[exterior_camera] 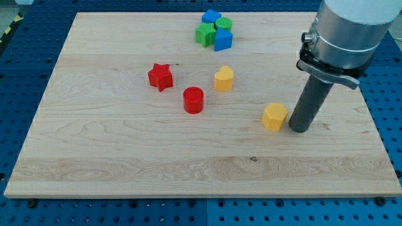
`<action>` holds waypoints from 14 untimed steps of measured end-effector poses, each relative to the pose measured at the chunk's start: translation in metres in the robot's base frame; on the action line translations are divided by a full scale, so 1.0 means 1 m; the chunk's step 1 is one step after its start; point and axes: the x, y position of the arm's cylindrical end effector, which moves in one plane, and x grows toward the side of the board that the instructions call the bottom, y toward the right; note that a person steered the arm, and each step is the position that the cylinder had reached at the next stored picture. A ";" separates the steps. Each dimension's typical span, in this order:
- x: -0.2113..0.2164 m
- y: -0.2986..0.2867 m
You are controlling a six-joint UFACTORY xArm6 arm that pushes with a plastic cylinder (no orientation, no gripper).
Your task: Slide the green star towards the center right
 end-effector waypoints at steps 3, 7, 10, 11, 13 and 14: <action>0.000 -0.011; -0.150 -0.076; -0.260 -0.229; -0.268 -0.229; -0.266 -0.188; -0.251 -0.188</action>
